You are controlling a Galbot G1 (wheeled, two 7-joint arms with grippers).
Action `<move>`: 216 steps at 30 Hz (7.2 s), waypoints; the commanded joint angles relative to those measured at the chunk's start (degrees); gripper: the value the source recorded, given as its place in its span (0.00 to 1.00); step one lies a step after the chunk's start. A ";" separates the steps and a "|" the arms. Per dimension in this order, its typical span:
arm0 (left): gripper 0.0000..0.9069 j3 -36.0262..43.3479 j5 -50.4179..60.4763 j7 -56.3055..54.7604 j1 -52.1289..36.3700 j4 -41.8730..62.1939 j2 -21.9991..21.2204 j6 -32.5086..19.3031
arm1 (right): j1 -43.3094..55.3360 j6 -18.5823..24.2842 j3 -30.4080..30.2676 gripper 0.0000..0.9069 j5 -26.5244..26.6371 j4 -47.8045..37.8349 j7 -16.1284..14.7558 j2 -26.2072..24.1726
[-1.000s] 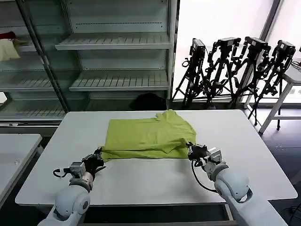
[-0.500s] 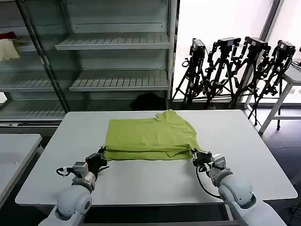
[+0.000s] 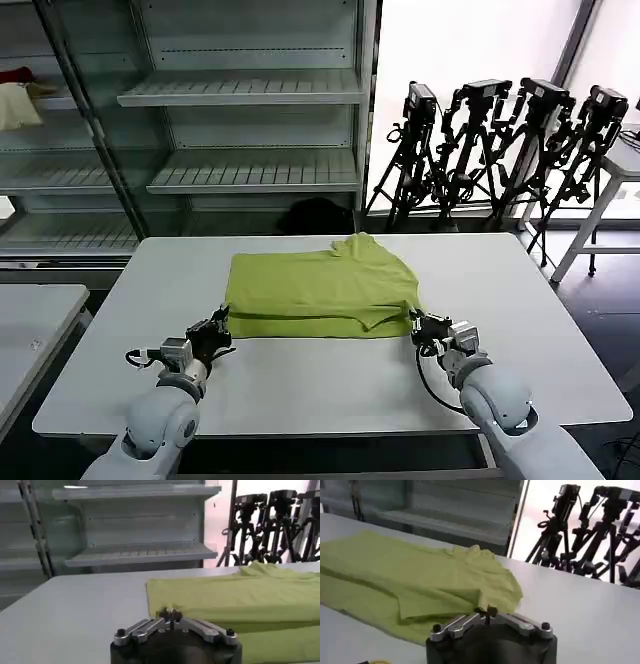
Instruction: Fold and organize the clothes.
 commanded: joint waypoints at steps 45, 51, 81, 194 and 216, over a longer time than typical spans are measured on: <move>0.68 -3.82 -7.82 2.05 5.88 -4.04 1.25 5.93 | -5.77 -1.92 3.90 0.49 8.63 -0.88 1.68 -1.01; 0.22 -3.55 -7.77 2.19 6.25 -4.07 1.07 5.30 | -5.84 -1.93 3.89 0.38 8.49 -0.39 1.60 -1.04; 0.00 -3.16 -5.93 3.23 5.88 -3.28 2.05 2.64 | -5.50 -1.84 4.03 0.00 8.37 0.47 0.96 -1.35; 1.00 -11.48 -6.65 0.75 24.57 -27.06 7.88 -0.26 | -14.63 -2.06 19.30 1.00 17.81 20.67 5.01 -10.59; 1.00 -5.80 -9.23 8.43 -0.48 -0.72 7.10 7.83 | 21.45 -4.11 -10.23 1.00 13.49 -16.34 -8.30 3.03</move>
